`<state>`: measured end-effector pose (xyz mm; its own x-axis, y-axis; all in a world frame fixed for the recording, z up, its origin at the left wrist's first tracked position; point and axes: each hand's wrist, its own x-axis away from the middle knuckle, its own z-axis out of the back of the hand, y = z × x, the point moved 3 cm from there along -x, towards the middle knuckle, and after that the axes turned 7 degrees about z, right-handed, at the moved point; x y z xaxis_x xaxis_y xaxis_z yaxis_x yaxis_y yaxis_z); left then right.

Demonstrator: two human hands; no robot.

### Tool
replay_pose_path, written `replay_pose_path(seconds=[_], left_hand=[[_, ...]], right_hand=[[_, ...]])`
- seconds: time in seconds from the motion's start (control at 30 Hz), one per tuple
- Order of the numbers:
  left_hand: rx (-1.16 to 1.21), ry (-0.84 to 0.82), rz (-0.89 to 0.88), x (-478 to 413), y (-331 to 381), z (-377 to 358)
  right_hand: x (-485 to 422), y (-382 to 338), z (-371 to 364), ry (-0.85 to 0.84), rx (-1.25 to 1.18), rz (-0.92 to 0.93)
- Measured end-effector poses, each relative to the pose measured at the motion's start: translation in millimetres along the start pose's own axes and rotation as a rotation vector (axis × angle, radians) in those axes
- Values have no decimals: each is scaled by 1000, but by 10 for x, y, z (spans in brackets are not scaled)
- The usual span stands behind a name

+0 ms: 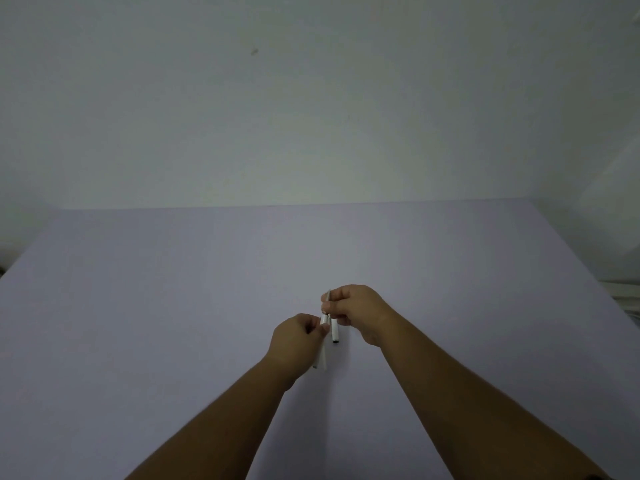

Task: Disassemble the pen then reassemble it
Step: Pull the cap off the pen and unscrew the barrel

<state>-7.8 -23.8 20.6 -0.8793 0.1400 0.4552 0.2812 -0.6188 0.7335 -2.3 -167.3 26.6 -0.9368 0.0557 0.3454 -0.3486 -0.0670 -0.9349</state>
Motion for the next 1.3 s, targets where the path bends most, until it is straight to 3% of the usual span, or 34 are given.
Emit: replay_pose_path(seconds=[0.23, 0.37, 0.57, 0.73, 1.17, 1.3], left_hand=[[-3, -5, -12, 33, 28, 7], [-13, 15, -18, 41, 50, 16], [-34, -3, -34, 80, 80, 2], [-9, 12, -30, 88, 88, 26], [-15, 11, -35, 148, 89, 9], [-17, 17, -17, 149, 84, 10]], right_hand=[[27, -9, 1, 55, 54, -16], [27, -21, 5, 8, -52, 4], [46, -37, 13, 46, 31, -11], [61, -65, 5, -17, -48, -5], [129, -64, 15, 61, 11, -13], [135, -82, 22, 38, -86, 22]])
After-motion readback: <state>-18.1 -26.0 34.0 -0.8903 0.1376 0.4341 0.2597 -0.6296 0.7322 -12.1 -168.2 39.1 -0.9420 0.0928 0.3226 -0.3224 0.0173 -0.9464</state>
